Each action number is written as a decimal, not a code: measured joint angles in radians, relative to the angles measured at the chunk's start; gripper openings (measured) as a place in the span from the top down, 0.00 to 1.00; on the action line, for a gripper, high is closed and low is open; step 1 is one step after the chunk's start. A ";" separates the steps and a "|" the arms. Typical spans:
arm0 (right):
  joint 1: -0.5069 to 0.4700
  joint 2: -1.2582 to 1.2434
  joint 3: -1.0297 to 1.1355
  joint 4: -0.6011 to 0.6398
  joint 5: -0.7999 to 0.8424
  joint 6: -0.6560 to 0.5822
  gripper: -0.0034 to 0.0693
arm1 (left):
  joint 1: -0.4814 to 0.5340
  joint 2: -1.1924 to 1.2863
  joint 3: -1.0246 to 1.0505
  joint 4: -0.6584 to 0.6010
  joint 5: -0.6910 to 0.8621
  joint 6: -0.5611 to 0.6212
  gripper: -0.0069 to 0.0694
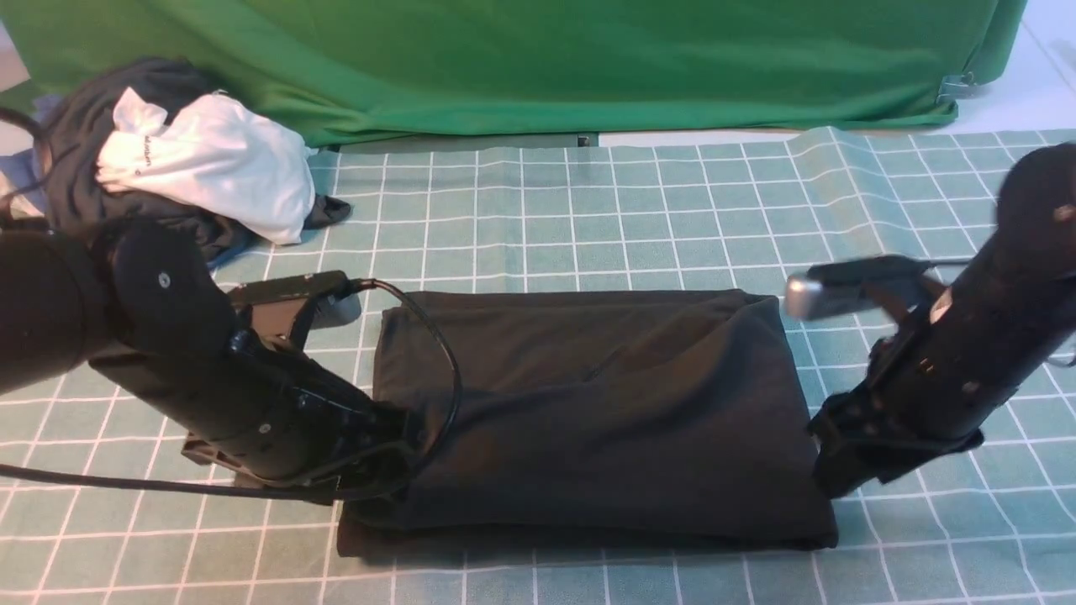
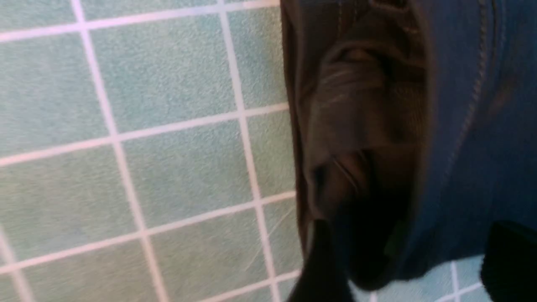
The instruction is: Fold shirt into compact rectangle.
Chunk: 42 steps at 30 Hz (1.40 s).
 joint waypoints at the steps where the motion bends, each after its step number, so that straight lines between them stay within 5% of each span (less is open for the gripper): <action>1: 0.000 -0.048 0.000 -0.011 0.001 0.012 0.53 | 0.000 -0.008 -0.010 0.019 0.020 0.000 0.23; 6: 0.000 -0.346 0.000 -0.080 -0.012 0.053 0.79 | 0.000 -0.141 -0.035 0.106 0.071 -0.020 0.28; 12: 0.000 -0.765 0.001 -0.159 -0.163 0.081 0.90 | 0.000 -0.419 -0.035 0.133 0.087 -0.014 0.75; 15: 0.000 -0.999 0.027 -0.214 -0.290 0.088 0.90 | 0.000 -0.629 -0.035 0.133 0.075 -0.008 0.87; 25: 0.000 -1.551 0.329 -0.345 -0.615 0.092 0.90 | 0.000 -1.110 -0.035 0.183 0.000 -0.001 0.89; 30: 0.000 -1.599 0.419 -0.347 -0.735 0.095 0.90 | 0.000 -1.189 0.018 0.213 -0.008 0.001 0.89; 42: 0.000 -1.599 0.426 -0.348 -0.723 0.142 0.85 | 0.000 -1.201 0.149 0.209 -0.165 0.002 0.89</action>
